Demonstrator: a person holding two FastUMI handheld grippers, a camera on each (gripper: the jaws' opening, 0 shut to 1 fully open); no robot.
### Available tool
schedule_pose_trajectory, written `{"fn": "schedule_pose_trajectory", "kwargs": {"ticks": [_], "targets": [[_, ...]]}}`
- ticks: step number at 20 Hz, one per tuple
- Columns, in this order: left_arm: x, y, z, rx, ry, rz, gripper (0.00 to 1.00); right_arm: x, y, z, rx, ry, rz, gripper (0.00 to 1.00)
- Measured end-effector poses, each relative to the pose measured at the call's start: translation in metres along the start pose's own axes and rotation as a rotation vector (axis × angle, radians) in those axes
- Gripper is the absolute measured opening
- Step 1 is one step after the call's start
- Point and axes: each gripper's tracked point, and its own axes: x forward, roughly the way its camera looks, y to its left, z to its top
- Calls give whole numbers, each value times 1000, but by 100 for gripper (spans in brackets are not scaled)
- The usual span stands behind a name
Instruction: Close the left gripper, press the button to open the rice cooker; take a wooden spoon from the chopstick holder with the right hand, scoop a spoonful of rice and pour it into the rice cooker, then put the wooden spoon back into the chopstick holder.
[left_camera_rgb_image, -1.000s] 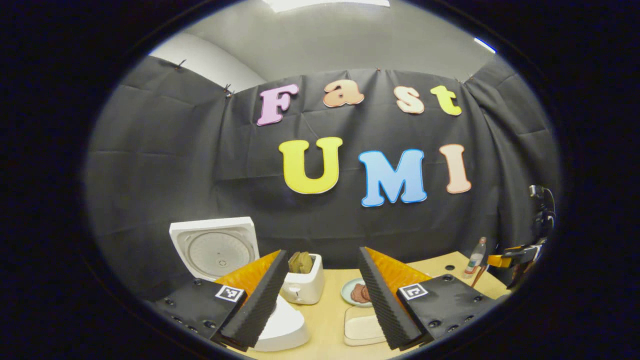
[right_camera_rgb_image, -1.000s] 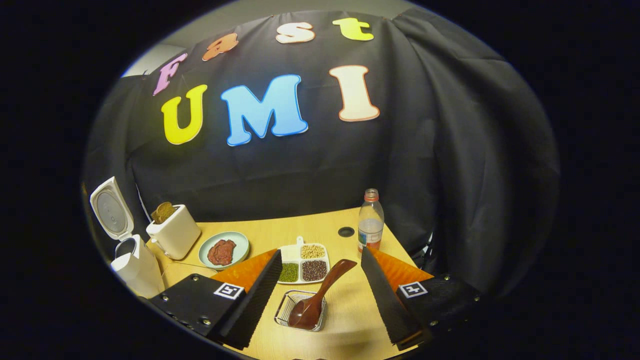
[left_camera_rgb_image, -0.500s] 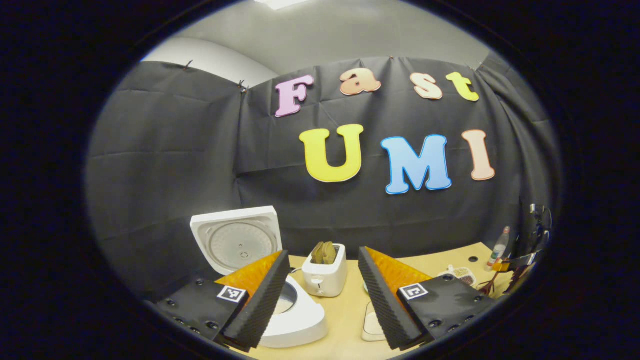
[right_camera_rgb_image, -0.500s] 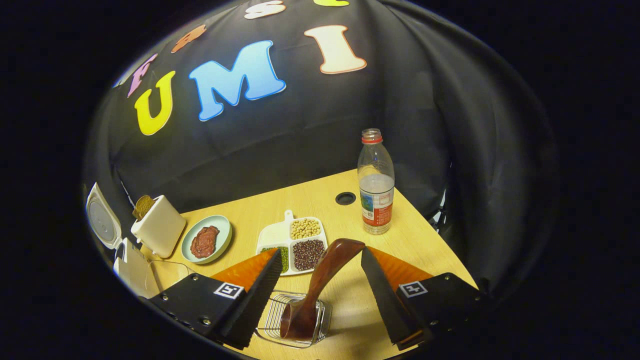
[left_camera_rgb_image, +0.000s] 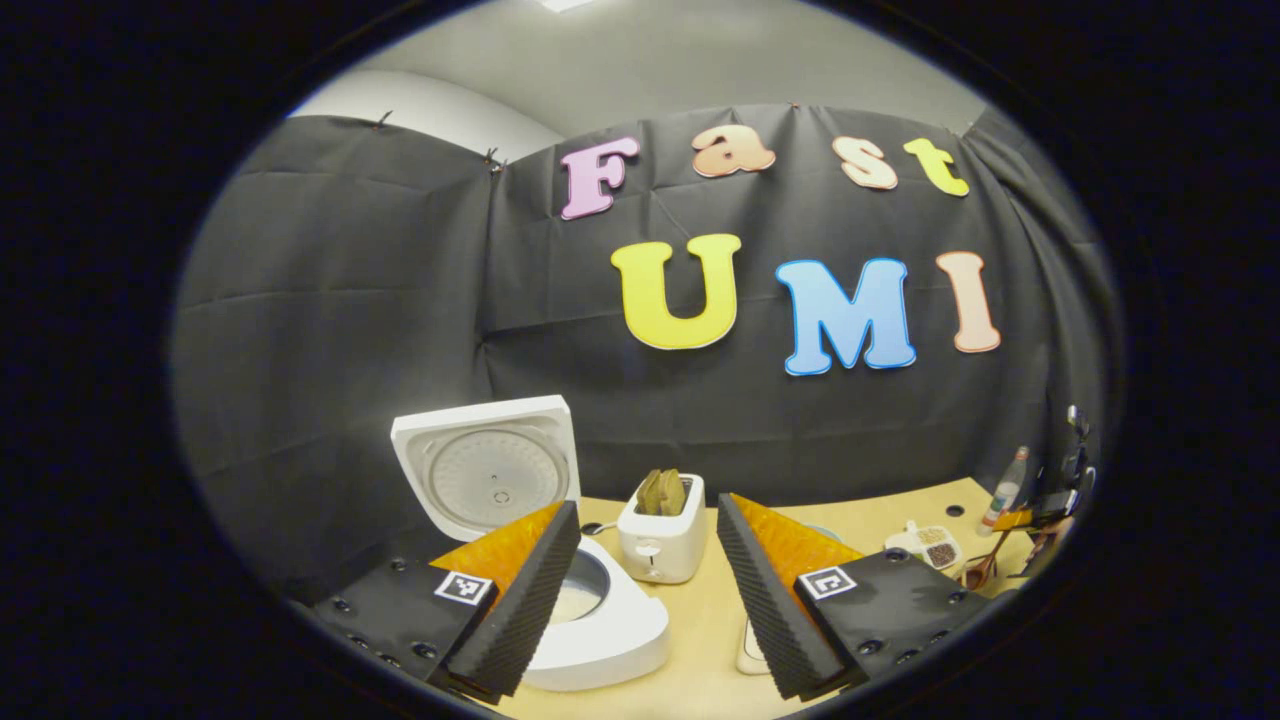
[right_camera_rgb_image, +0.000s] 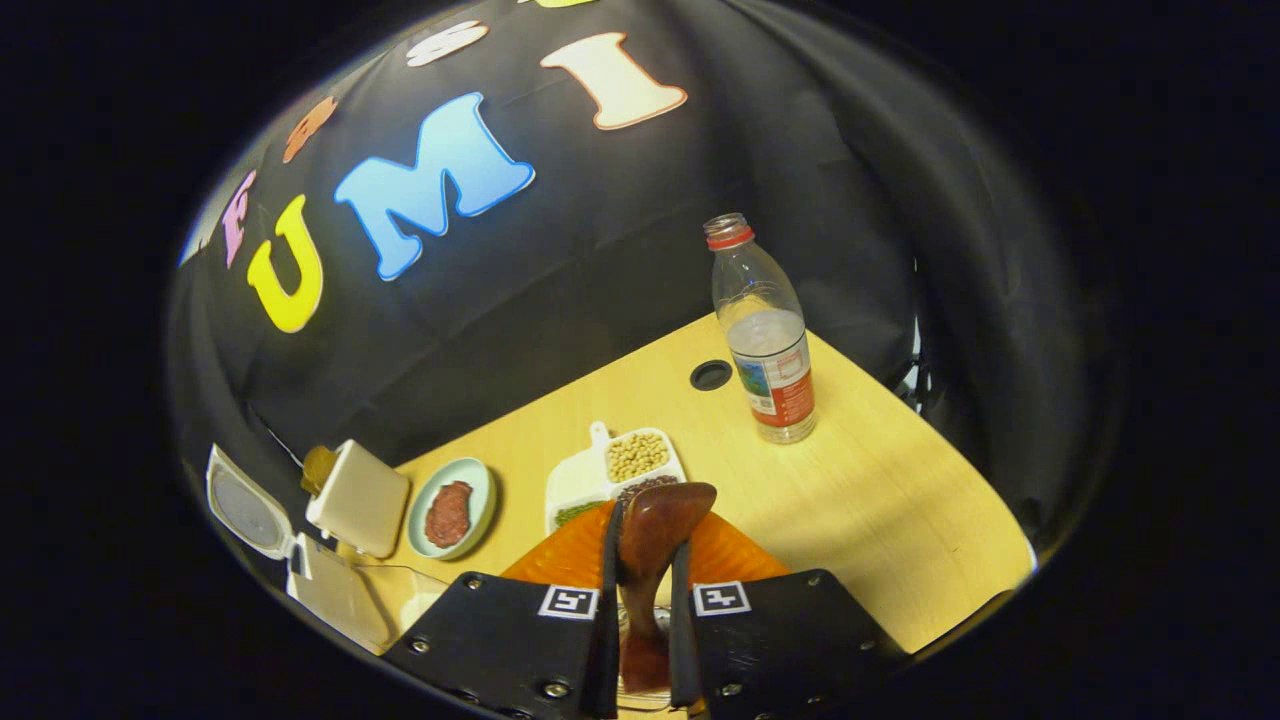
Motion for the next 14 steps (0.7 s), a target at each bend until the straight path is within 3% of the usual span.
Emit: {"fn": "schedule_pose_trajectory", "kwargs": {"ticks": [1,2,4,8,9,14], "targets": [[0,1,3,-2,-9,-2,92,-13,4,4,-6,-22,9,20],[-1,1,4,-4,-19,-7,96,-20,11,7,-27,-43,19,13],[-4,-3,10,-8,-38,-26,96,-41,22,20,-58,-85,15,8],[-5,-16,14,-13,-73,-78,96,-73,48,42,-120,-147,37,8],[-4,-19,16,-10,-83,-90,92,-81,55,47,-132,-164,49,8],[-5,-25,23,-8,-112,-139,98,-121,104,67,-160,-214,133,8]]}}
